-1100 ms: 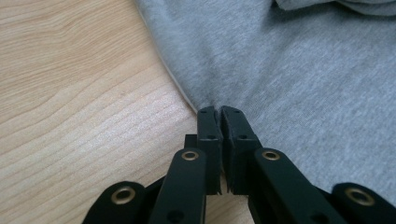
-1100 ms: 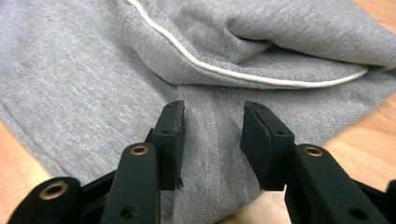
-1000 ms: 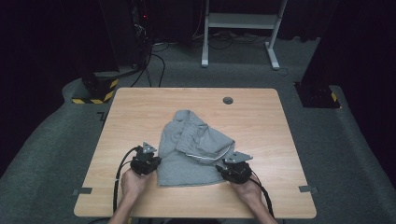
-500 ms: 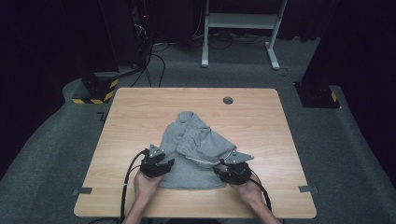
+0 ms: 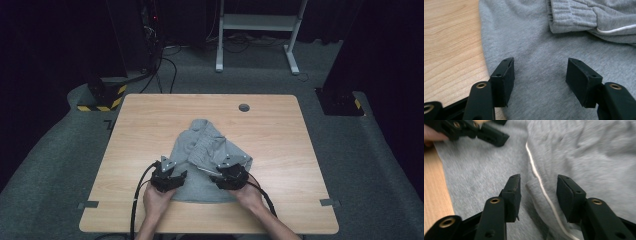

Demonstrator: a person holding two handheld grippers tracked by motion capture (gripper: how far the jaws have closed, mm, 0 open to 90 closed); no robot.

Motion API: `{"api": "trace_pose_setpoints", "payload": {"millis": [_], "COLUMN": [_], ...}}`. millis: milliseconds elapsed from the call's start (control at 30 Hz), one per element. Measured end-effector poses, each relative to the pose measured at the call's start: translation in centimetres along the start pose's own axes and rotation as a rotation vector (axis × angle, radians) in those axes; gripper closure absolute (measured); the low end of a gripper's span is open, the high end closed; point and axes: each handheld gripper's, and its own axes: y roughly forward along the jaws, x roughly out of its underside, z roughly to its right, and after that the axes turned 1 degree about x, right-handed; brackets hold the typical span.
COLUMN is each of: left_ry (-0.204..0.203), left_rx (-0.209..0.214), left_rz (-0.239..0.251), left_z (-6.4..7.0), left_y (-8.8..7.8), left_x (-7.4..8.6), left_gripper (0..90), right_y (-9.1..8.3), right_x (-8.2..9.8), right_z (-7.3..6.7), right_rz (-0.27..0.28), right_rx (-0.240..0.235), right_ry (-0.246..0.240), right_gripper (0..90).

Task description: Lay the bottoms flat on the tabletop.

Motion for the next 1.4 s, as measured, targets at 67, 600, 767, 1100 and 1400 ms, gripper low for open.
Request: {"api": "trace_pose_setpoints", "payload": {"millis": [67,600,767,1100,1400], "left_ry": [0.001,0.001,0.002,0.002,0.004], "left_rx": [0.000,-0.006,-0.006,-0.004,-0.001], "left_rz": [0.000,-0.001,-0.002,-0.002,-0.002], "left_z": [0.0,0.1,0.0,0.1,0.1], "left_y": [0.0,0.0,0.0,0.0,0.0], "left_x": [0.0,0.0,0.0,0.0,0.0], "left_gripper": [39.1,37.8,37.7,37.7,37.7], "right_y": [0.4,-1.9,-2.9,-4.2,-4.9], "right_x": [0.0,-0.5,-0.2,0.5,1.5], "right_z": [-0.1,1.9,3.4,6.0,8.2], "right_rz": [-0.020,0.045,0.068,0.106,0.121], "right_rx": [-0.005,0.030,0.052,0.092,0.145], "right_ry": [-0.010,-0.008,0.038,0.131,0.218], "right_gripper": [60.9,82.2,82.2,82.1,81.9]}}
